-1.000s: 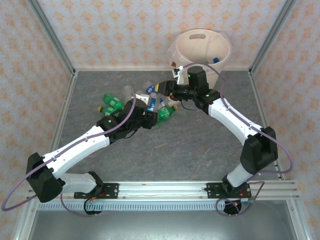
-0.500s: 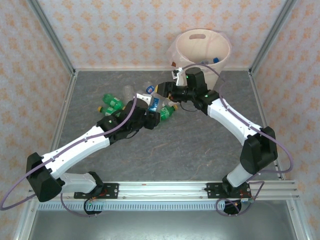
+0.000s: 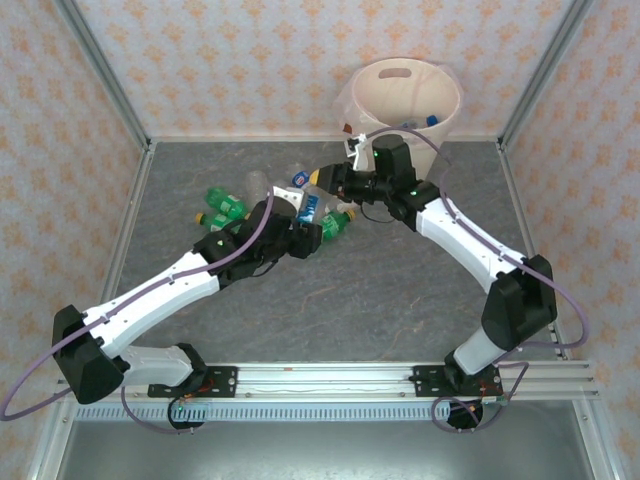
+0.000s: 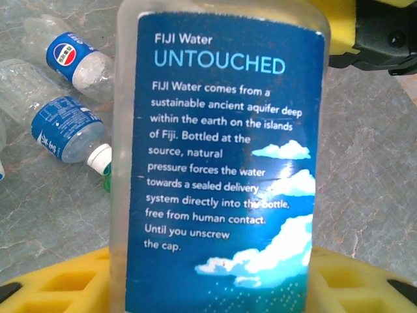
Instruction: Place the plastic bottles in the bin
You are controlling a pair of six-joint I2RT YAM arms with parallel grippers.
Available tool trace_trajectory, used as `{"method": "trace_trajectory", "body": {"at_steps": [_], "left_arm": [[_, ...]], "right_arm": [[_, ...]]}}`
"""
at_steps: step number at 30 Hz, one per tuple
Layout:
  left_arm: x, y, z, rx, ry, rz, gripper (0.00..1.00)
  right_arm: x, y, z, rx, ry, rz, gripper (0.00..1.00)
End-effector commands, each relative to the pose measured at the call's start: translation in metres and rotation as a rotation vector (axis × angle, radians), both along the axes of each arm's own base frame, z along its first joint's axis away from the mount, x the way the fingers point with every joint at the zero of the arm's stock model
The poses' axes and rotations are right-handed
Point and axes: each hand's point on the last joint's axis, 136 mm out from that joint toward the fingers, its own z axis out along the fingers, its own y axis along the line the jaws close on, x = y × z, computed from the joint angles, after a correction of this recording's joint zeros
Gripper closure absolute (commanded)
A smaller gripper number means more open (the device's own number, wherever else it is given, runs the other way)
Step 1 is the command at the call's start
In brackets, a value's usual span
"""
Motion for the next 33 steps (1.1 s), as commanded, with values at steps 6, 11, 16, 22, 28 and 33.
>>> {"method": "trace_trajectory", "body": {"at_steps": [6, 11, 16, 22, 28, 33], "left_arm": [[0.004, 0.009, 0.053, -0.068, -0.132, 0.049, 0.01], [0.004, 0.027, 0.081, -0.120, -0.178, 0.133, 0.01], [0.005, 0.048, 0.100, -0.179, -0.195, 0.226, 0.01], [0.014, 0.069, 0.102, -0.200, -0.202, 0.288, 0.01], [0.034, 0.078, 0.100, -0.189, -0.199, 0.292, 0.01], [0.055, 0.076, 0.099, -0.128, -0.189, 0.244, 0.01]], "right_arm": [[0.006, -0.018, 0.045, 0.030, -0.096, -0.096, 0.77], [0.021, -0.037, 0.064, 0.028, -0.130, -0.161, 0.77], [0.043, -0.066, 0.085, 0.028, -0.166, -0.239, 0.77], [0.078, -0.134, 0.116, 0.022, -0.211, -0.420, 0.77], [0.119, -0.208, 0.142, -0.010, -0.252, -0.622, 0.77], [0.152, -0.248, 0.154, 0.014, -0.245, -0.784, 0.77]]}}
